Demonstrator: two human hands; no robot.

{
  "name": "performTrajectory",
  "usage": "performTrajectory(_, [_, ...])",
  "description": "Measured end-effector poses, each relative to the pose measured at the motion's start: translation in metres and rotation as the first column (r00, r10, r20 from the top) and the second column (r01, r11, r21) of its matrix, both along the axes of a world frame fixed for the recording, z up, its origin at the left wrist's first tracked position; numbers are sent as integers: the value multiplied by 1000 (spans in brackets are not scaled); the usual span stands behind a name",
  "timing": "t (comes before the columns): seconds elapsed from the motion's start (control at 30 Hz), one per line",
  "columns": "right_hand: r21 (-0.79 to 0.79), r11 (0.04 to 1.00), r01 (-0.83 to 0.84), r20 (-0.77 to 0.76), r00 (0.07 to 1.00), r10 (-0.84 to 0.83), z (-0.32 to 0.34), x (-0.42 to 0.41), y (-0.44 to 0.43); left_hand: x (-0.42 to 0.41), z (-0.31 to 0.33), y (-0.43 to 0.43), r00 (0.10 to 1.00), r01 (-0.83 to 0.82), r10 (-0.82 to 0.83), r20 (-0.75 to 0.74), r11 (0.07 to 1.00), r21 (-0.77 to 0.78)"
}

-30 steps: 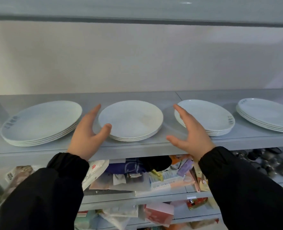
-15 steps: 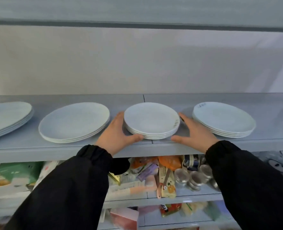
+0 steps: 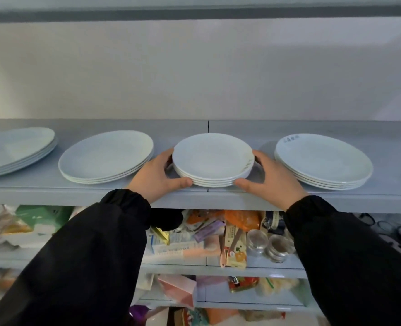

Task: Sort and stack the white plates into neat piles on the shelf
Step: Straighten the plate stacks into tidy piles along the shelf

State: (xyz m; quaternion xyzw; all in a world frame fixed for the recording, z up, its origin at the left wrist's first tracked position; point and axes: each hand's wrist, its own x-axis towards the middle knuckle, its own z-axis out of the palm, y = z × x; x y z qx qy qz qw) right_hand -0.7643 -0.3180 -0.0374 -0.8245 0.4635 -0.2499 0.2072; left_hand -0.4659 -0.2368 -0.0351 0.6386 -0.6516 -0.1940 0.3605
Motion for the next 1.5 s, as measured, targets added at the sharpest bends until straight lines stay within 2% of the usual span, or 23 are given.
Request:
performTrajectory(0.4, [17,998,64,-9,998,-64,5,6,10,3,-3,1,999,8,-7,47,1000,-3])
performTrajectory(0.5, [7,999,50,11,999,-50,10,8,15,6,-6,0,1000,-5,5,28,1000,6])
performTrajectory(0.57, [-27,999,41,46,998,-40,15,8,23,8,-5,1,996,-70,71,-47,997,28])
performTrajectory(0.63, [-90,994,59,84,995,-51,16,2,30,2,-3,7,988,-130,128,-90,991,-22])
performTrajectory(0.7, [-179,983,50,76,996,-37,18,-14,35,-16,4,13,983,-181,179,-27,973,-144])
performTrajectory(0.8, [-279,958,59,104,994,-31,28,-58,31,-68,26,16,987,-117,143,70,950,-289])
performTrajectory(0.9, [-259,953,157,146,982,-121,40,-119,12,-135,38,9,994,43,-17,108,969,-243])
performTrajectory(1.03, [-93,979,179,-21,983,-182,35,-197,-24,-212,27,-13,978,146,-126,169,982,-116])
performTrajectory(1.13, [16,986,164,-146,976,-160,25,-233,-44,-242,16,-34,986,132,-127,105,991,-34])
performTrajectory(1.23, [72,989,127,-145,983,-115,16,-250,-60,-253,11,-54,994,84,-84,65,996,5])
performTrajectory(1.4, [12,1000,-10,-120,993,11,10,-252,-64,-257,7,-65,998,10,-11,57,1000,20])
performTrajectory(1.5, [-9,1000,-30,-108,994,29,9,-255,-66,-258,7,-65,997,-18,16,72,1000,25])
